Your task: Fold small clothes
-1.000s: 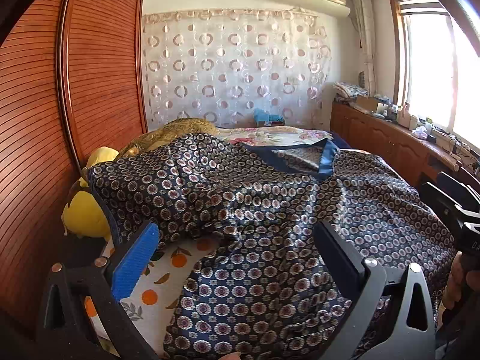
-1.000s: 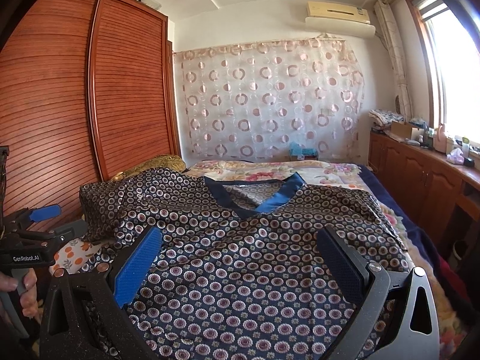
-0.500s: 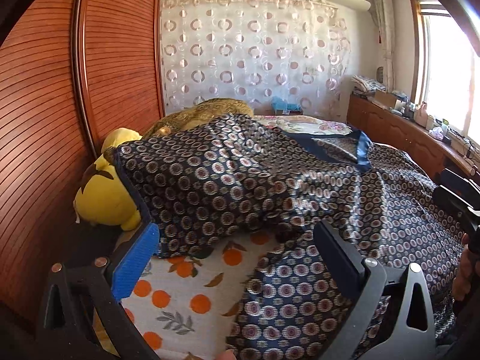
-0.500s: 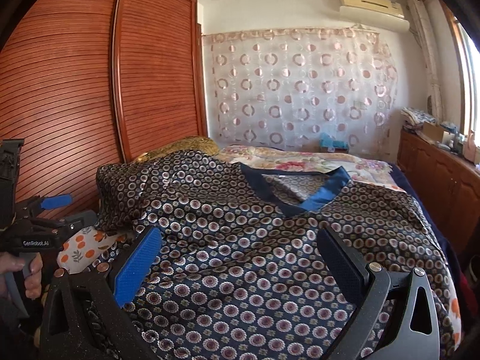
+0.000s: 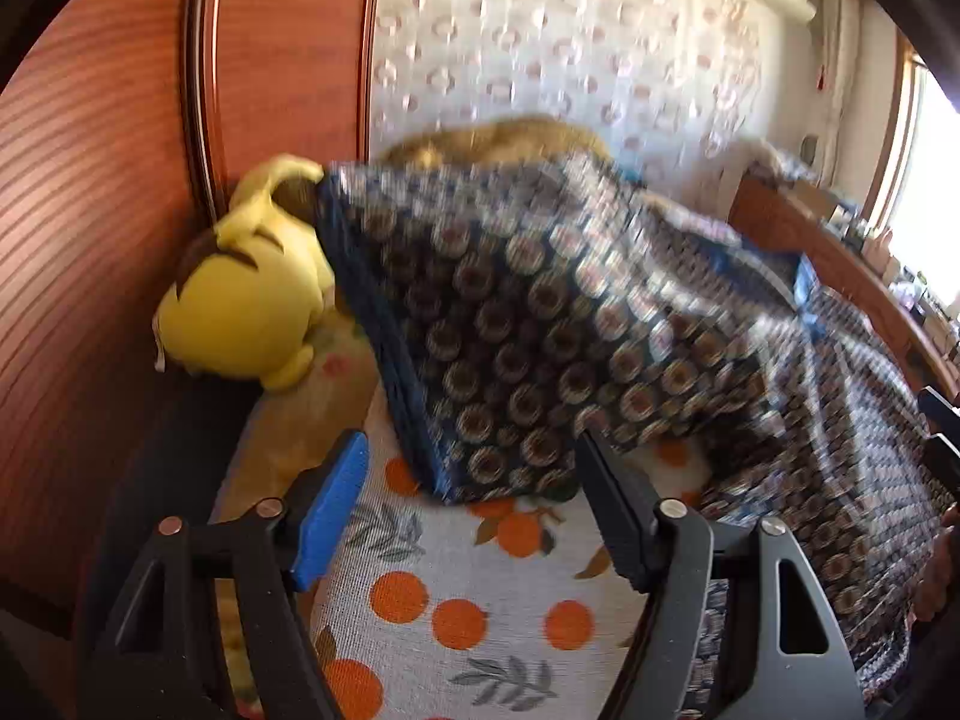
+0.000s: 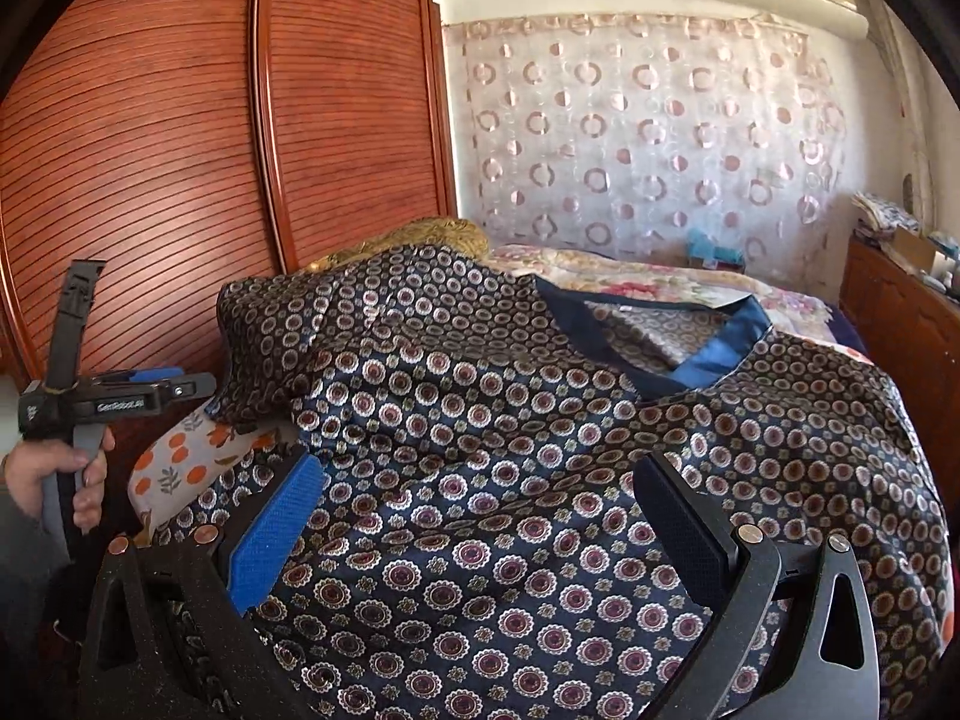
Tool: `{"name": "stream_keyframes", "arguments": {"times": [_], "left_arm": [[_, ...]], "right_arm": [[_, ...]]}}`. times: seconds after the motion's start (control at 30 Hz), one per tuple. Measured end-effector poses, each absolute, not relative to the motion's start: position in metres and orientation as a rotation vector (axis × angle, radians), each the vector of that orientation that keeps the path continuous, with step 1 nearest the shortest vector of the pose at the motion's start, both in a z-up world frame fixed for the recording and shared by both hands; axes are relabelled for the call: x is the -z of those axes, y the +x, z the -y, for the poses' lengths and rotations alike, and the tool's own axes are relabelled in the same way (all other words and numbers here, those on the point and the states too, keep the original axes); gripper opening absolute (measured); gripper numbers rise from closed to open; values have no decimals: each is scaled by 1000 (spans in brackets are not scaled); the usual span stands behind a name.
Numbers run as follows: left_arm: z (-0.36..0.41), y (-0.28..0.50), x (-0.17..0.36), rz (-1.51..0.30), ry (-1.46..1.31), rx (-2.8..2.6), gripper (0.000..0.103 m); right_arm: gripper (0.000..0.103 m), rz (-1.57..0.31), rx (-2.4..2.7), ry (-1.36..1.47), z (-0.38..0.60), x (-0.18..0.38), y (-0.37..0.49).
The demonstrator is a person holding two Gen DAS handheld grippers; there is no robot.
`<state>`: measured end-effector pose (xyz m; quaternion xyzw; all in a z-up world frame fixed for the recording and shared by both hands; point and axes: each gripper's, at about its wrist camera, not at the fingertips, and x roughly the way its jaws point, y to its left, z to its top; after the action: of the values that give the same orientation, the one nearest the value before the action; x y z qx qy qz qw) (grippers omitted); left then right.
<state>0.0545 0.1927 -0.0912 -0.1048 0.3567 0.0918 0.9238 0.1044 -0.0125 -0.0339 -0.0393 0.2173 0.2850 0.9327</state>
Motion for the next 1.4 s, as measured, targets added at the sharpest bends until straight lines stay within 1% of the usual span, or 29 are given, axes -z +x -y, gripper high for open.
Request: {"name": "stream_keyframes", "arguments": {"times": [0.1, 0.33, 0.37, 0.5, 0.53, 0.57, 0.6, 0.63, 0.77, 0.93, 1.17, 1.4], "left_arm": [[-194, 61, 106, -776, -249, -151, 66], [-186, 64, 110, -800, -195, -170, 65], [-183, 65, 110, -804, -164, -183, 60], [-184, 68, 109, -811, -123, -188, 33], [-184, 69, 108, -815, -121, -184, 30], [-184, 69, 107, -818, -122, -176, 23], [-185, 68, 107, -820, -122, -174, 14], [-186, 68, 106, -822, -125, -170, 11], [-186, 63, 100, -806, -126, -148, 8], [-171, 55, 64, -708, -120, -84, 7], [-110, 77, 3, -613, -38, 86, 7], [-40, 101, -25, -597, 17, 254, 8]], "right_arm": [[103, -470, -595, -94, 10, 34, 104], [103, -526, -625, -124, 10, 30, 115], [103, -525, -627, -124, 8, 31, 112], [103, -524, -628, -124, 9, 30, 113], [103, -525, -627, -123, 12, 30, 112], [103, -522, -624, -123, 10, 32, 111], [103, -519, -622, -124, 8, 34, 111], [103, -518, -619, -121, 10, 34, 111], [103, -513, -610, -103, 16, 34, 109], [103, -515, -598, -83, 22, 35, 110], [103, -503, -567, -50, 43, 28, 108], [103, -485, -514, -8, 78, 24, 102]]}}
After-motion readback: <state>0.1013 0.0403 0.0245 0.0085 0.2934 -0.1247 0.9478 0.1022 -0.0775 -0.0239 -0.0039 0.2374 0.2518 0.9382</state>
